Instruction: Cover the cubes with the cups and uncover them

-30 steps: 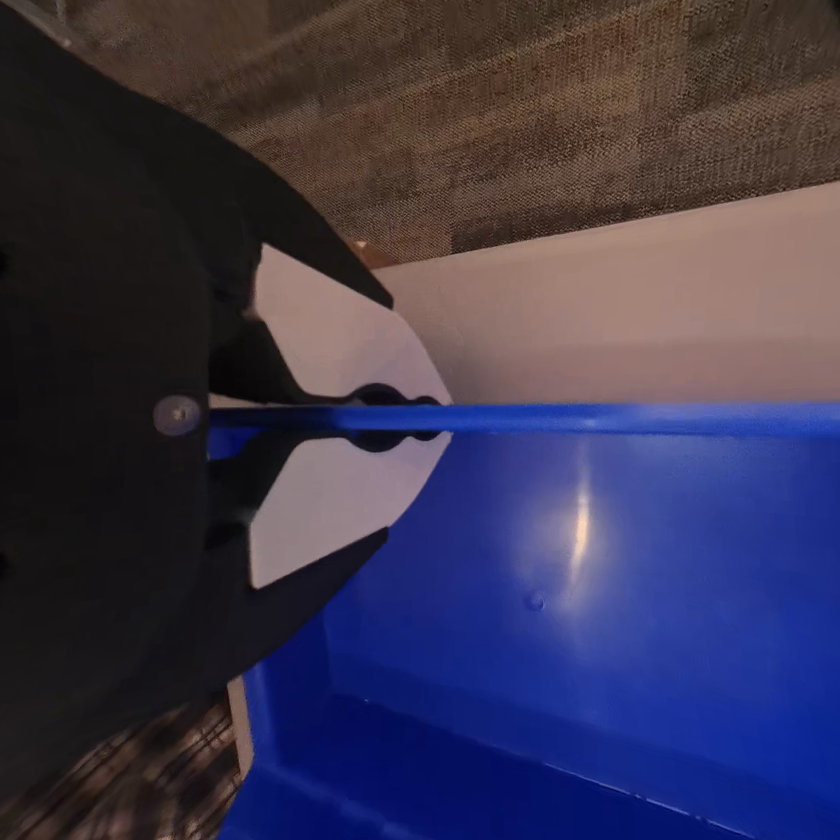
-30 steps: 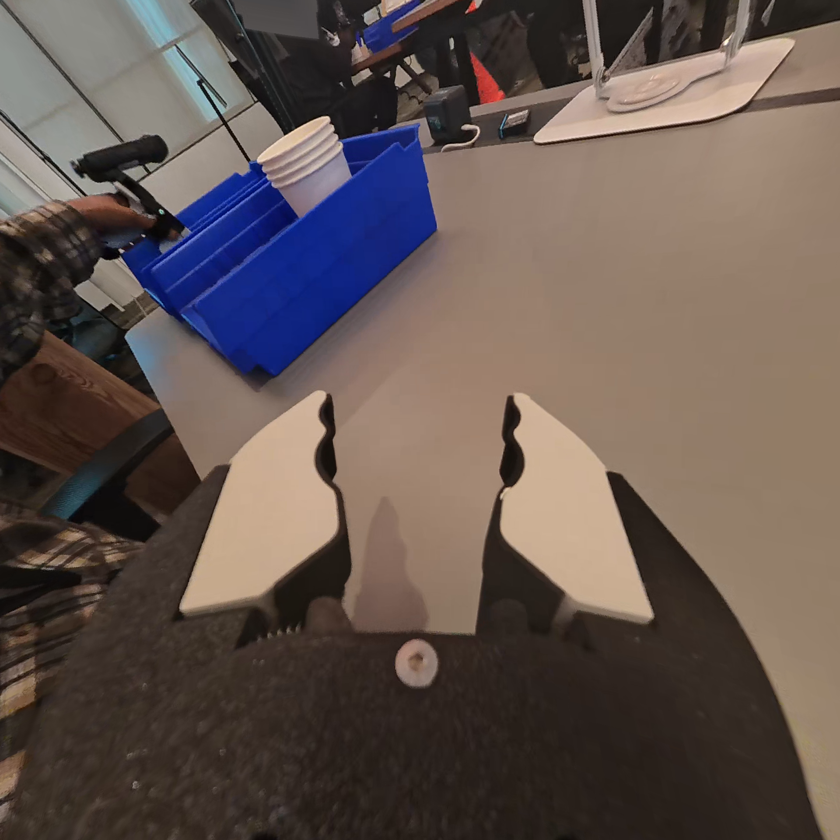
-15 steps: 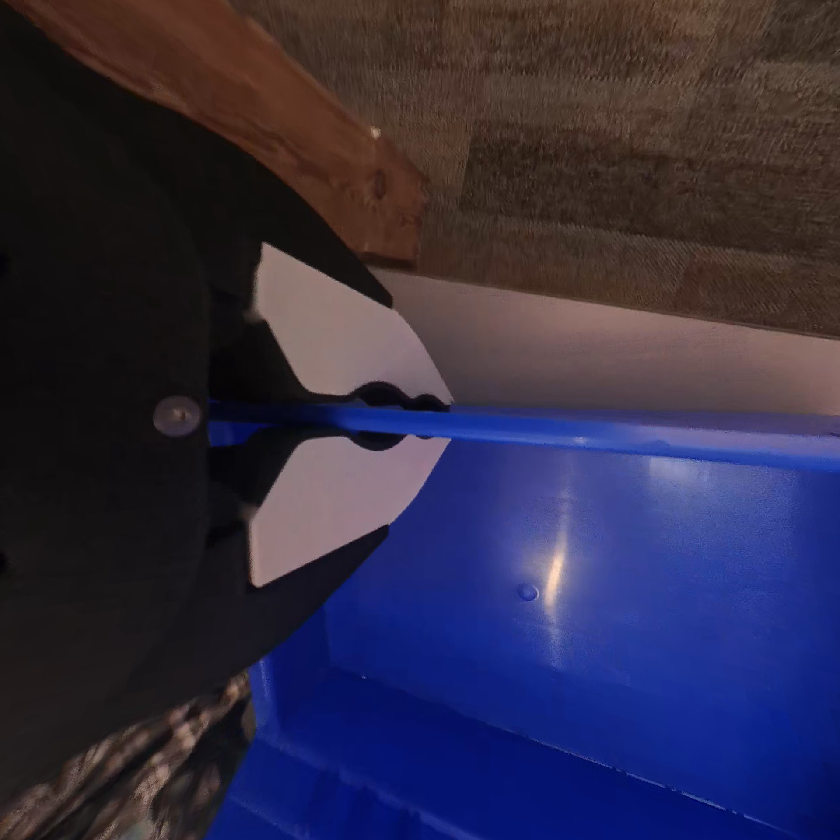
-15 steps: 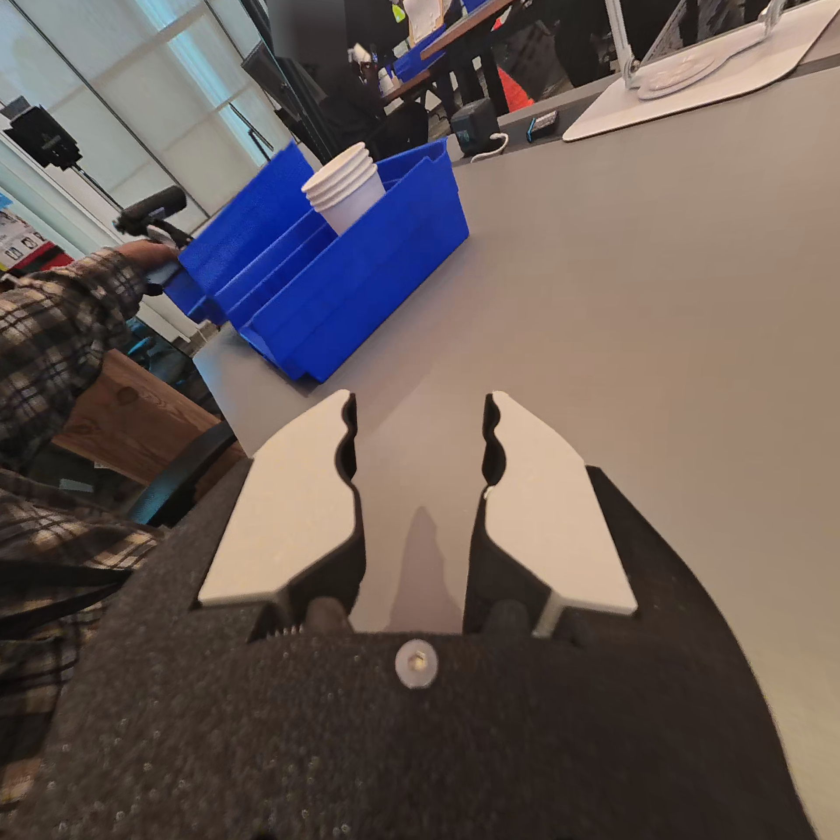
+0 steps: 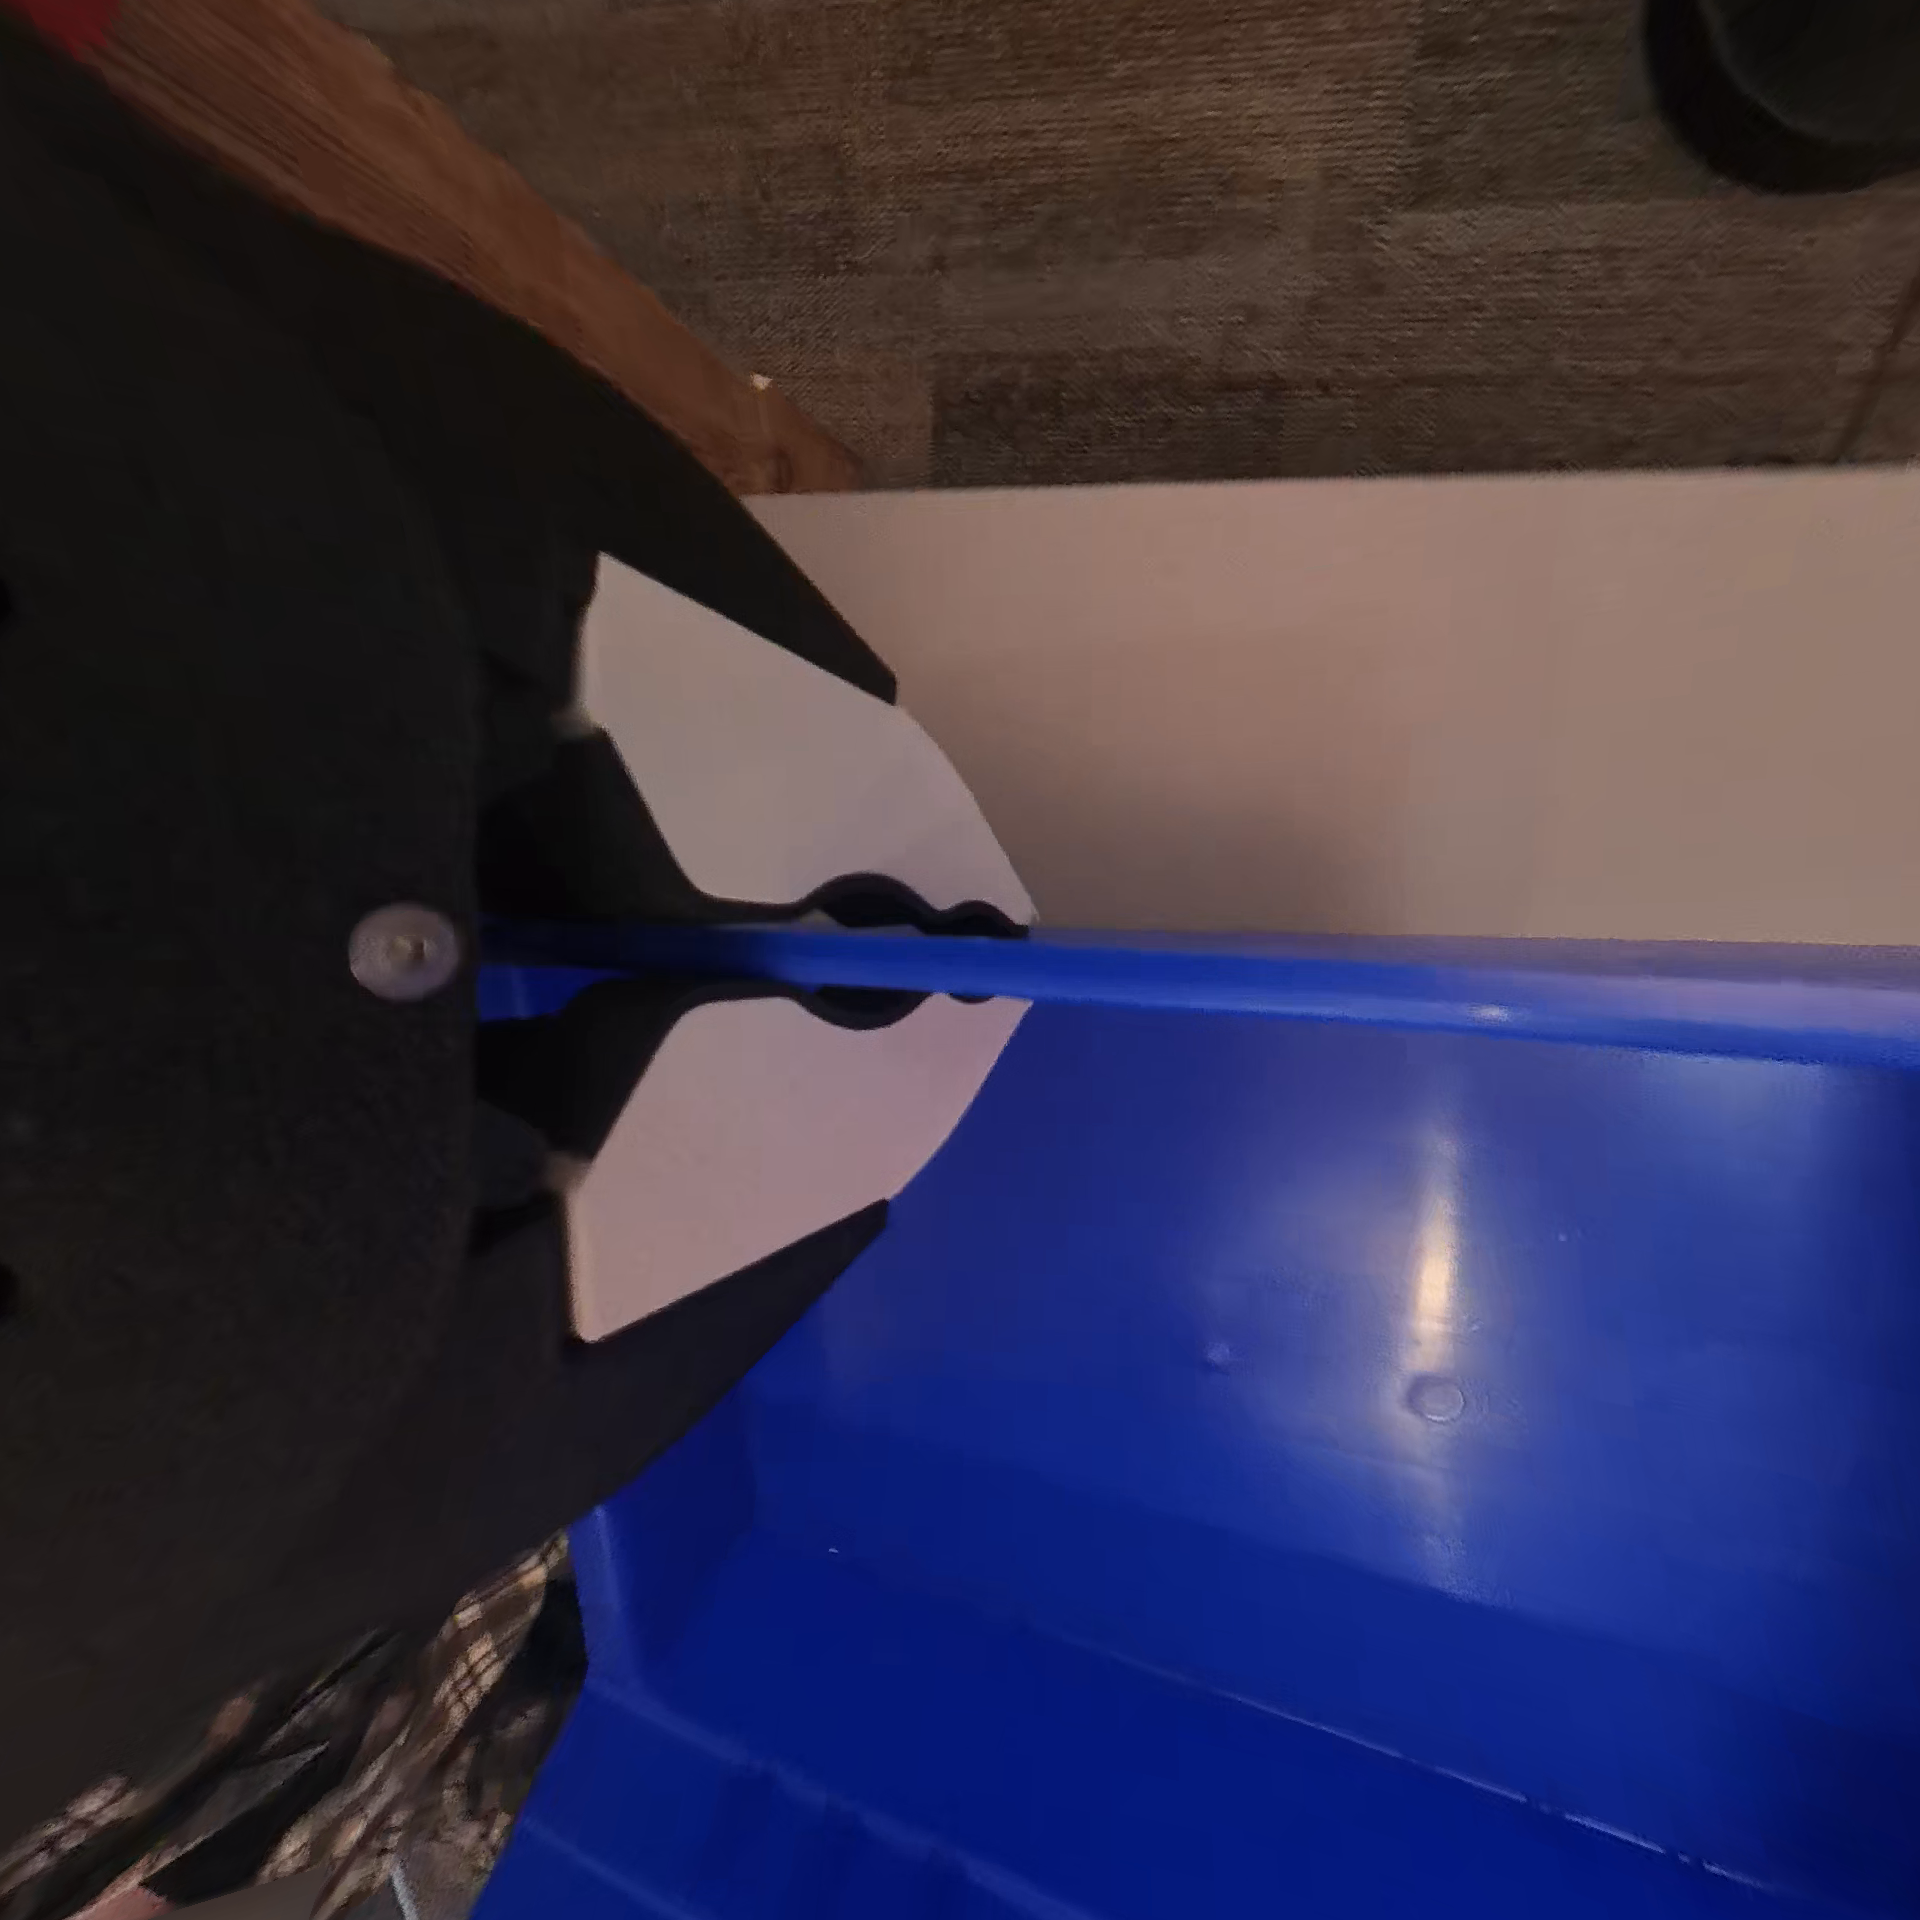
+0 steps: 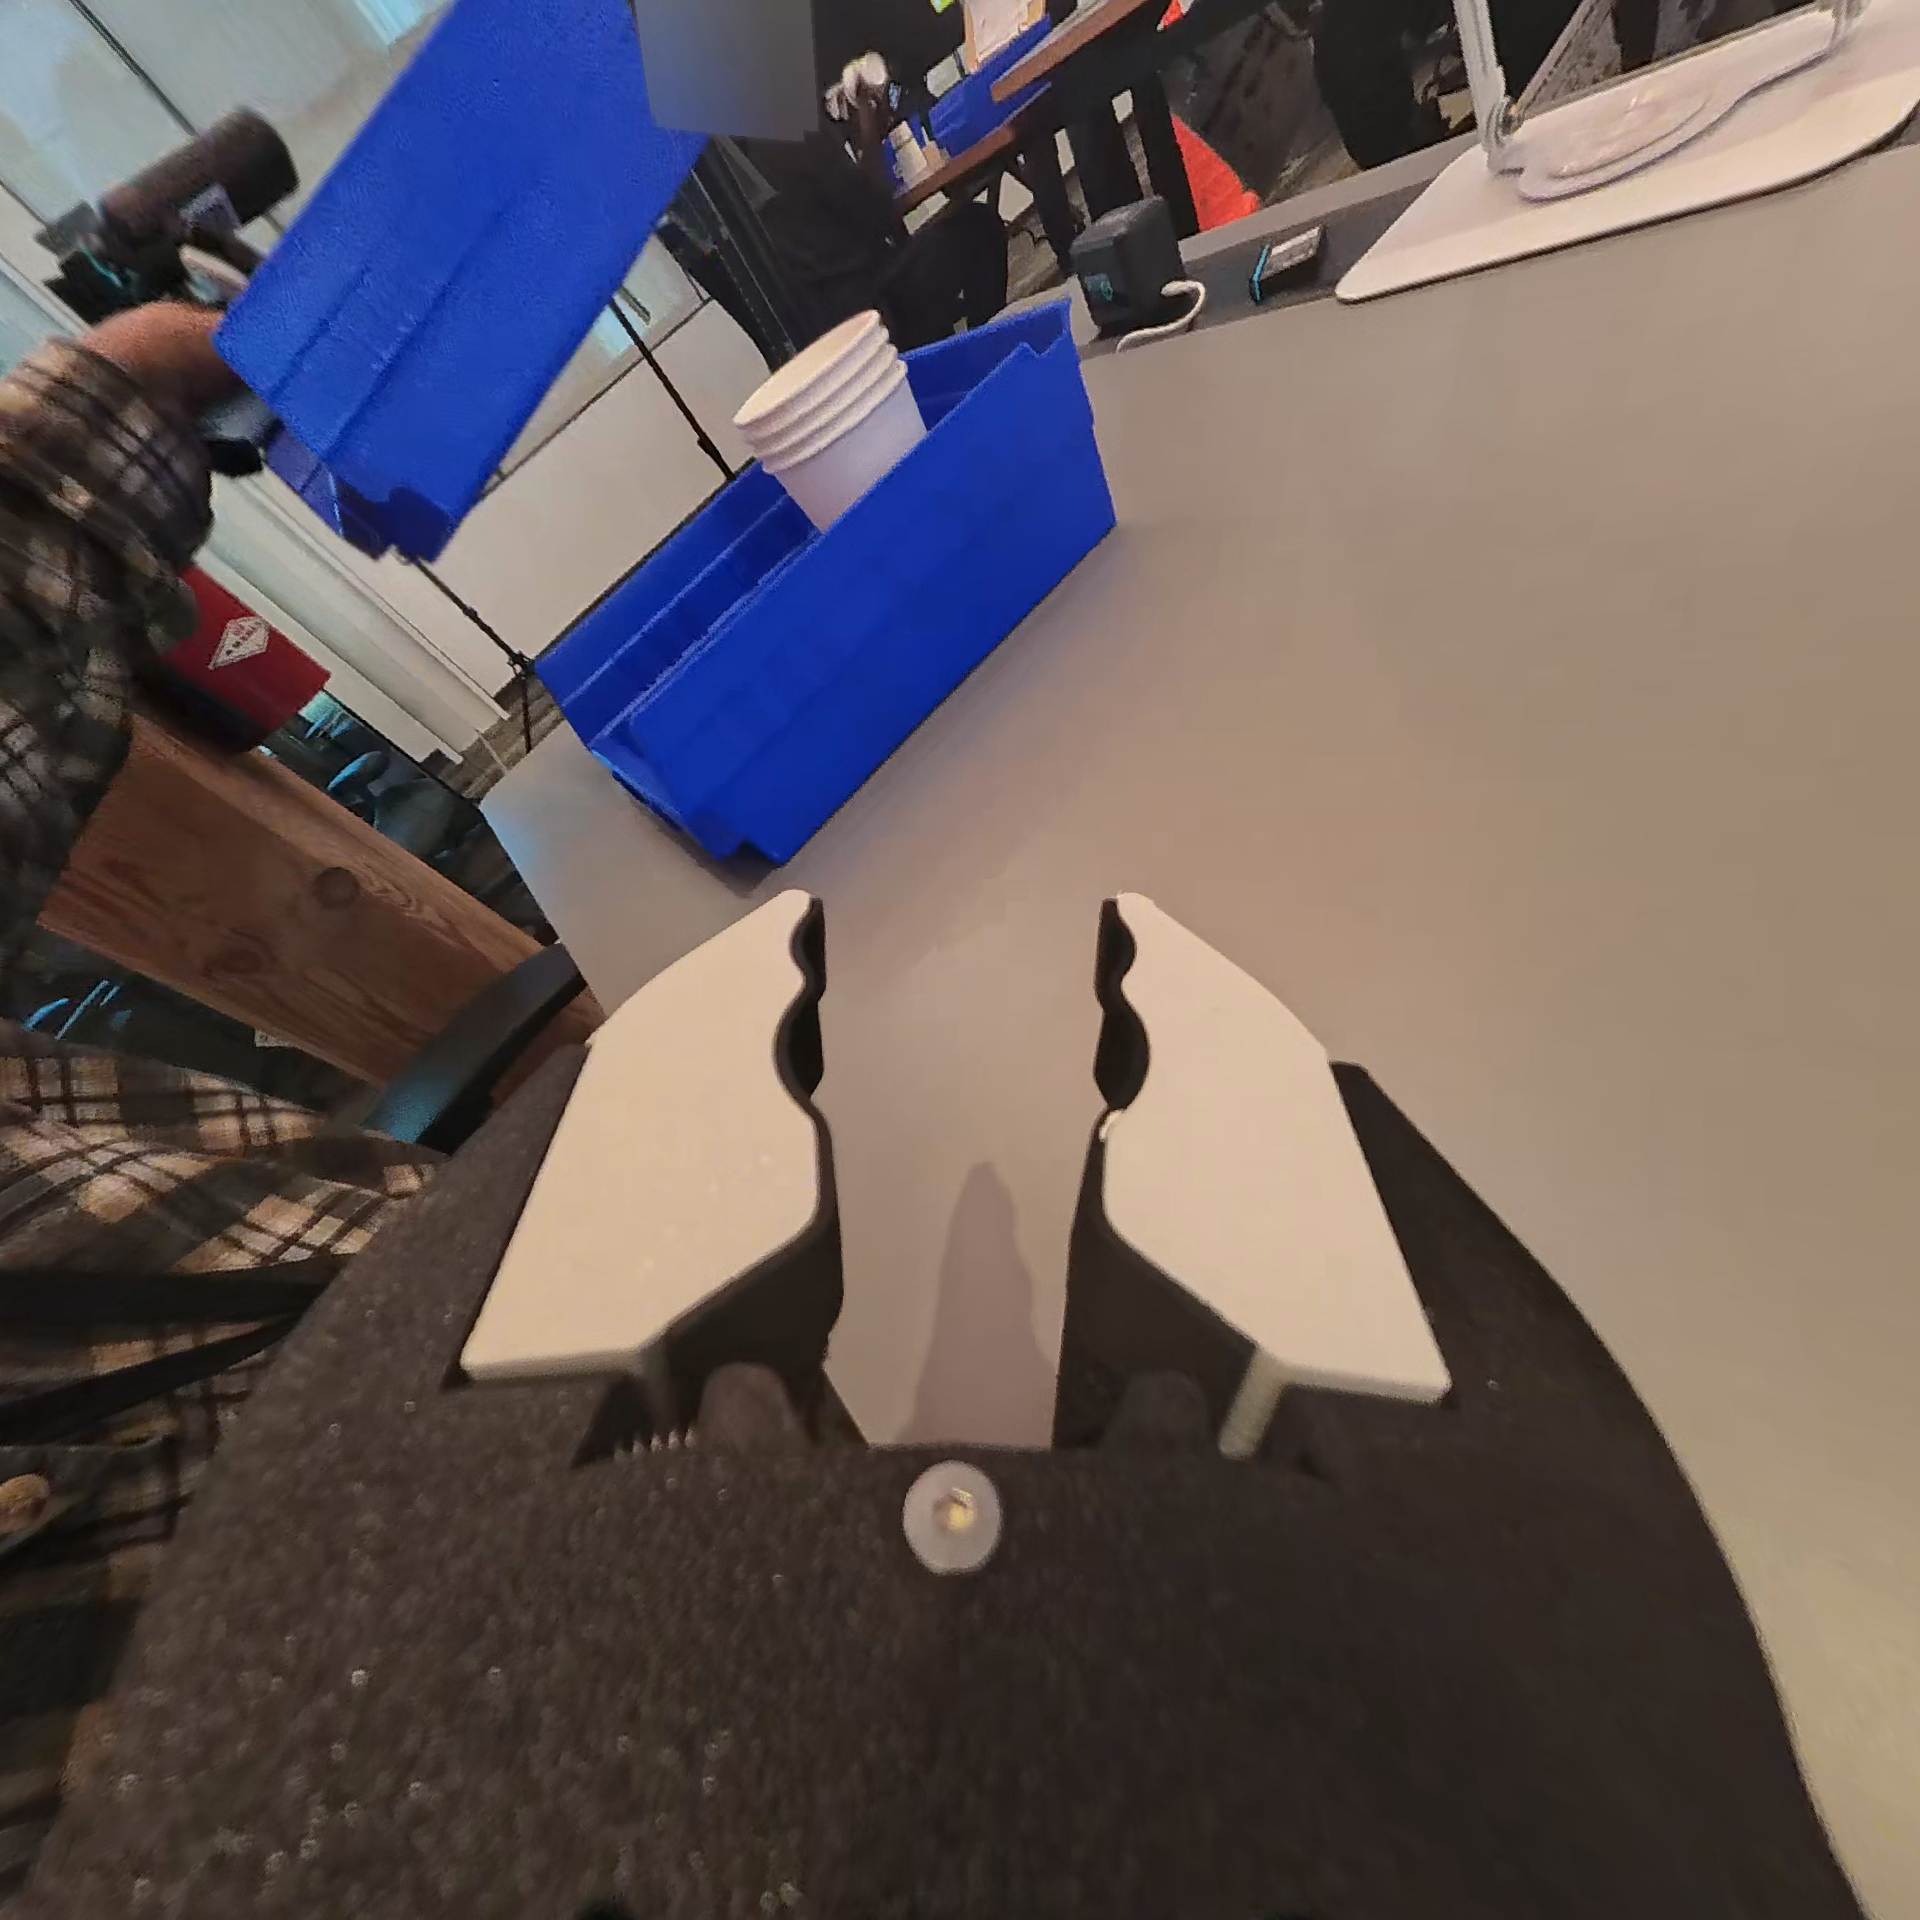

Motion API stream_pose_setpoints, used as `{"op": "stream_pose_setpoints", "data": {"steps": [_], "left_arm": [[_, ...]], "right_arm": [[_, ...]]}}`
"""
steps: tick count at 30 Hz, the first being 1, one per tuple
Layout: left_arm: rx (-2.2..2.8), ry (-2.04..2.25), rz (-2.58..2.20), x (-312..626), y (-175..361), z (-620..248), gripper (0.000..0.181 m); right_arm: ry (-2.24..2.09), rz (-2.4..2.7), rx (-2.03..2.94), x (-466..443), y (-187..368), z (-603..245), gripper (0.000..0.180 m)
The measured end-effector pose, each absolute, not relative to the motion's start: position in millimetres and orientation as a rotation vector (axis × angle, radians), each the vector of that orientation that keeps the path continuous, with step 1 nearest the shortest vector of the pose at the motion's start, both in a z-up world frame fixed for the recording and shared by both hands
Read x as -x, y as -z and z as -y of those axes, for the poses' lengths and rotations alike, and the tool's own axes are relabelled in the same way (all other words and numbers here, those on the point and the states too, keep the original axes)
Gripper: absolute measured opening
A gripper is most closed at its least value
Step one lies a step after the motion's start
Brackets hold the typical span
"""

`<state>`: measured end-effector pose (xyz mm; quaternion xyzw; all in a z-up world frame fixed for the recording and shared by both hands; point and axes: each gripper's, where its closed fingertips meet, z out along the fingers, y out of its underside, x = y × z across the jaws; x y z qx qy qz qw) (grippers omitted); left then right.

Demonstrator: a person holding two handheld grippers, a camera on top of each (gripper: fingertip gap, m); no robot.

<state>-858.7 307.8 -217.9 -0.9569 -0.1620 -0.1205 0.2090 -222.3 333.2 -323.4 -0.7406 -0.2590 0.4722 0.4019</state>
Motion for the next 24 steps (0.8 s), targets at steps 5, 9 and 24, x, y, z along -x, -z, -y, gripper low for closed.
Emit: {"op": "stream_pose_setpoints", "data": {"steps": [5,9,24], "left_arm": [[2.694,0.335,0.13,769,186,-361,0.004],[2.718,0.371,-0.146,679,186,-405,0.004],[2.567,0.199,-1.392,394,273,-486,0.004]], "right_arm": [[-1.189,0.661,1.861,220,315,-327,0.049],[-1.172,0.665,1.872,213,311,-320,0.049],[-1.008,0.611,1.928,150,295,-293,0.049]]}}
